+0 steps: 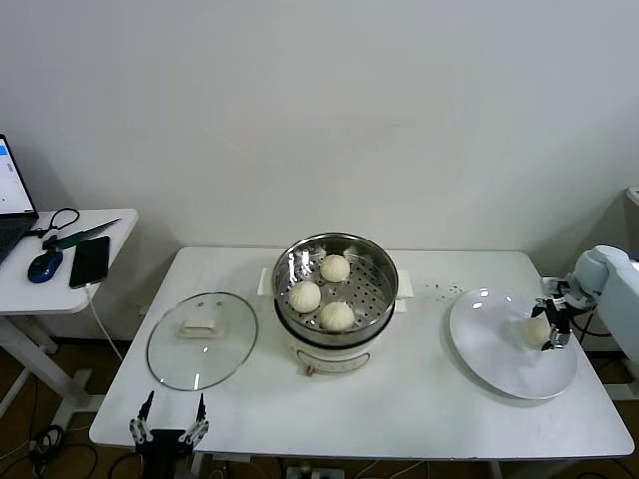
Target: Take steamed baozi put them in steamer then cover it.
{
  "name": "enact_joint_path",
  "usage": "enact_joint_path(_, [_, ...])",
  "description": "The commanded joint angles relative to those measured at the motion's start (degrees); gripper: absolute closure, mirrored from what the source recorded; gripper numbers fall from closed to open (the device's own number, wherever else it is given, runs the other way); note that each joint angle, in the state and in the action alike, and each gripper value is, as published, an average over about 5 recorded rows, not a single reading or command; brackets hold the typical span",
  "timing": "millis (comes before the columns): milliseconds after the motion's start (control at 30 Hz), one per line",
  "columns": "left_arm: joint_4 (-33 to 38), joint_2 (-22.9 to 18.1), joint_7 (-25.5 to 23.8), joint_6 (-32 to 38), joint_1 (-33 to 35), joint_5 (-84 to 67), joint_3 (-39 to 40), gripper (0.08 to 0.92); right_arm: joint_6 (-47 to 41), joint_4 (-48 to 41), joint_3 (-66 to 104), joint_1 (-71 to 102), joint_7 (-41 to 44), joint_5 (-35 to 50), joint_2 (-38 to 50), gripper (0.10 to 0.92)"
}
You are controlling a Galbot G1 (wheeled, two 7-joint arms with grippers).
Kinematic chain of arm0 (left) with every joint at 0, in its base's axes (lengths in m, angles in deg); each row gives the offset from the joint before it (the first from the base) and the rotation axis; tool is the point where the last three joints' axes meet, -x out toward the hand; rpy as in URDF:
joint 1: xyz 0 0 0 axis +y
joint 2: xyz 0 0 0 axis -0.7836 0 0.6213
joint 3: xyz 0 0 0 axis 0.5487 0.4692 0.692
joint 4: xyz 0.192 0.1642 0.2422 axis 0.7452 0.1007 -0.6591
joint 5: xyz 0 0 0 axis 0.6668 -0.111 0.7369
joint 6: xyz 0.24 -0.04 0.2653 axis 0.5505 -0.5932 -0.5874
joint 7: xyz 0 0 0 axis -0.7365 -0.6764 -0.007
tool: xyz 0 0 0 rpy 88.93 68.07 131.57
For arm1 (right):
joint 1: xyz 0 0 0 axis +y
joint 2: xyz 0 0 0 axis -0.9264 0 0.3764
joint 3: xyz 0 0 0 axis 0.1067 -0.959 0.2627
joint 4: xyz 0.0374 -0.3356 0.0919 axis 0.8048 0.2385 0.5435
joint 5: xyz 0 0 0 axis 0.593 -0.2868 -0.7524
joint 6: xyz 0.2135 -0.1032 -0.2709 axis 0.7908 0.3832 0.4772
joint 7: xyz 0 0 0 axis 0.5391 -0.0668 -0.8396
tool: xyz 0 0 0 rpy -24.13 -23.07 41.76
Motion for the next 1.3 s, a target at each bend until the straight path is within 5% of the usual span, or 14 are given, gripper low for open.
enact_joint_path(33, [-0.2,-0.2,0.1,0.2,0.0,0.1,0.2,0.177,1.0,-2.7,1.3,0.1,0.4,-1.8,-1.8,0.208])
enact_joint_path(467, [0.1,-0.5,0.1,0.9,0.7,0.6,0.6,0.177,-0.4,1.7,-4.2,-5.2,2.3,4.3,0.7,0.306])
enact_joint_path(1000, [0.4,0.1,-0.2,2.2,0.8,-1.4,2.1,0.177,-16.7,21.6,-48.8,-44.1,1.8,47.1,-3.4,0.313])
enact_joint_path(1300, [0.4,0.1,-0.6,2.7,0.1,-1.9,3.3,0.177,-21.9,29.8,-61.2,-53.7,-1.1,61.2,-12.8,0.313])
